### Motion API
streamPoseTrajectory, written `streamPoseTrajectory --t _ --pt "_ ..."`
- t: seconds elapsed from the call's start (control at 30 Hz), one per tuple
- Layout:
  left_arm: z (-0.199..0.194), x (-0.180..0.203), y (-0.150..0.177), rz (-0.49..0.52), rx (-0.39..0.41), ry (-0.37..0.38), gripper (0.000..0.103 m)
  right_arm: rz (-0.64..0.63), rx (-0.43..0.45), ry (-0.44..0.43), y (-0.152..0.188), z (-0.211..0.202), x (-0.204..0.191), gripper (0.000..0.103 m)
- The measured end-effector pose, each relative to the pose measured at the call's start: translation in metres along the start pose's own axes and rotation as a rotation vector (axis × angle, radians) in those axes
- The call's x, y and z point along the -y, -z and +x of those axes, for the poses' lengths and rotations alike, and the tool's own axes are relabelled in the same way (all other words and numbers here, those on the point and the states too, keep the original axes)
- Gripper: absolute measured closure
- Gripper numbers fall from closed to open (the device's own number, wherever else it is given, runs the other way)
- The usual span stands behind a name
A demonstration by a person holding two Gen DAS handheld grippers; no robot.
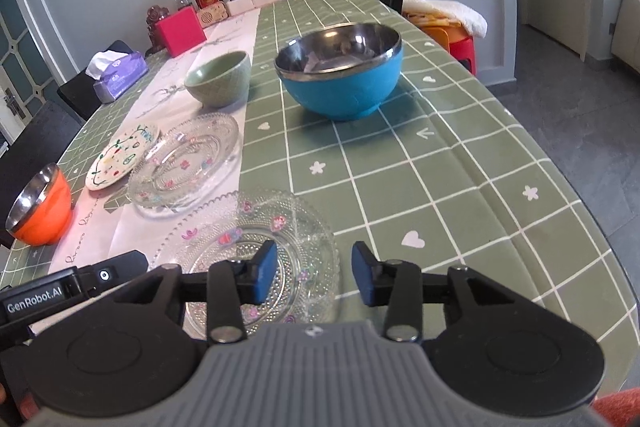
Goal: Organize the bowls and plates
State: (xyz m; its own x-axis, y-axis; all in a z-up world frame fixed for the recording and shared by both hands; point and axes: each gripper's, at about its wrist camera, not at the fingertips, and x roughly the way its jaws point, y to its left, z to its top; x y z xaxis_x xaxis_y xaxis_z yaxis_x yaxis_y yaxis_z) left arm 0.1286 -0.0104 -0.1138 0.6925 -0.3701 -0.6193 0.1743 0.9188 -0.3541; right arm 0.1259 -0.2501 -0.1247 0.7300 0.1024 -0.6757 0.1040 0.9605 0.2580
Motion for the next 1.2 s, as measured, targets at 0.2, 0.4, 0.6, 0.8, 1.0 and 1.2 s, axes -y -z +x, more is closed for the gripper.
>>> streamPoseTrajectory --t 0.2,0.4,0.6,0.8,1.0,1.2 --pt "-0.007 -0.002 -0.019 0.038 0.006 -0.014 0.048 -0.091 0.018 0.004 -0.009 -0.007 -0.018 0.054" --pt "-0.01 -0.017 -0.046 0.039 0.01 -0.03 0.048 -0.145 0.018 -0.036 -0.035 -0.001 -0.041 0.054" --pt "0.0 -0.036 -0.07 0.032 0.007 -0.051 0.048 -0.176 -0.014 -0.068 -0.057 0.024 -0.069 0.048" --pt "0.021 -0.062 -0.084 -0.019 -0.031 -0.05 0.048 -0.162 -0.078 -0.087 -0.073 0.061 -0.085 0.044" --pt "0.042 -0.087 -0.086 -0.075 -0.06 -0.042 0.048 -0.112 -0.14 -0.079 -0.084 0.104 -0.086 0.045" --pt "0.062 -0.09 -0.088 -0.102 -0.066 -0.003 0.048 -0.096 -0.165 -0.067 -0.091 0.131 -0.086 0.046"
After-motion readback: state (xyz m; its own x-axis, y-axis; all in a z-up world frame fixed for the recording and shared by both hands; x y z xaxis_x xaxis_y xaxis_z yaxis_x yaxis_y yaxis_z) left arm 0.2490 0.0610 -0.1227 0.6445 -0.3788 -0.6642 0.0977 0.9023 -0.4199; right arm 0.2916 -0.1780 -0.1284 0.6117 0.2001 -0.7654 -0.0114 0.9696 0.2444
